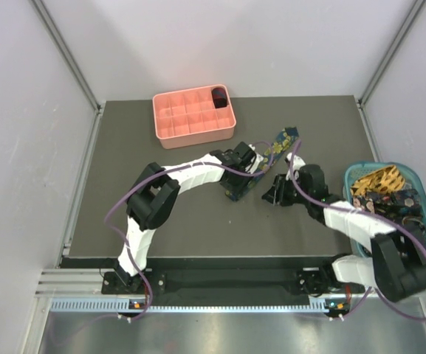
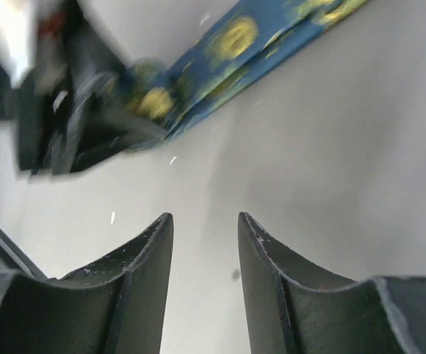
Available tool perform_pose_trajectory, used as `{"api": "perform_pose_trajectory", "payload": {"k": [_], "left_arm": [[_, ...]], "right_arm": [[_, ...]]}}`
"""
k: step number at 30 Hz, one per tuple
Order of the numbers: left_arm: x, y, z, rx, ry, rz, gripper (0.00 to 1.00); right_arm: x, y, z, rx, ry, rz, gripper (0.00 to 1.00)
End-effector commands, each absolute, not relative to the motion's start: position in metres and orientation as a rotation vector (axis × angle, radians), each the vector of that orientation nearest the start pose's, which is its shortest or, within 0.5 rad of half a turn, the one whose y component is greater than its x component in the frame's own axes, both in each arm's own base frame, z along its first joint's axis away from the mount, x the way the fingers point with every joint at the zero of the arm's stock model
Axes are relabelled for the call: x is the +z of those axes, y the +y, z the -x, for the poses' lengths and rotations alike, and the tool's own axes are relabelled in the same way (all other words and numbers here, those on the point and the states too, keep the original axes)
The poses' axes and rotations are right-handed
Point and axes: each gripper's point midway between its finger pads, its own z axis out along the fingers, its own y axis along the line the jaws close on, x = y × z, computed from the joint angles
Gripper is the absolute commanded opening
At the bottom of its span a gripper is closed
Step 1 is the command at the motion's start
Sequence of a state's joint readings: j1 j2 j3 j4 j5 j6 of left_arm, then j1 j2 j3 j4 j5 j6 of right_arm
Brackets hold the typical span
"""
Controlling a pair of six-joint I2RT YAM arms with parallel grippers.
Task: Roll the ties
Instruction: Roll the tie
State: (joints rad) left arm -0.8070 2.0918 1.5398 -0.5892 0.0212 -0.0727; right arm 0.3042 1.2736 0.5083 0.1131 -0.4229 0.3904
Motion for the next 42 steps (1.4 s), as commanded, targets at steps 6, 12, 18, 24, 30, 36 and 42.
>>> {"api": "perform_pose_trajectory", "payload": {"k": [6, 12, 18, 24, 30, 36, 42], "left_arm": [[-0.021, -0.294, -0.266, -0.115, 2.850, -1.072, 0.21], [-0.025, -0.295, -0.255, -0.130, 2.929, -1.122, 0.20], [-0.026, -0.289, -0.246, -0.089, 2.983, -1.162, 0.18], [-0.019, -0.286, -0.239, -0.094, 3.008, -1.128, 0.18], [-0.016, -0.275, -0.228, -0.071, 3.050, -1.120, 0.17], [-0.013, -0.265, -0.219, -0.039, 3.077, -1.128, 0.17], [-0.012, -0.263, -0.213, -0.026, 3.105, -1.145, 0.16]], "right_arm": [[0.103, 0.205, -0.251, 0.690, 2.030, 0.324, 0.42], [0.119, 0.232, -0.236, 0.661, 1.957, 0.494, 0.42], [0.131, 0.260, -0.217, 0.584, 1.877, 0.657, 0.42], [0.126, 0.293, -0.204, 0.374, 1.861, 0.886, 0.44], [0.116, 0.316, -0.214, 0.106, 1.864, 1.032, 0.45], [0.100, 0.323, -0.235, -0.128, 1.896, 1.104, 0.45], [0.077, 0.327, -0.248, -0.369, 1.896, 1.194, 0.45]]}}
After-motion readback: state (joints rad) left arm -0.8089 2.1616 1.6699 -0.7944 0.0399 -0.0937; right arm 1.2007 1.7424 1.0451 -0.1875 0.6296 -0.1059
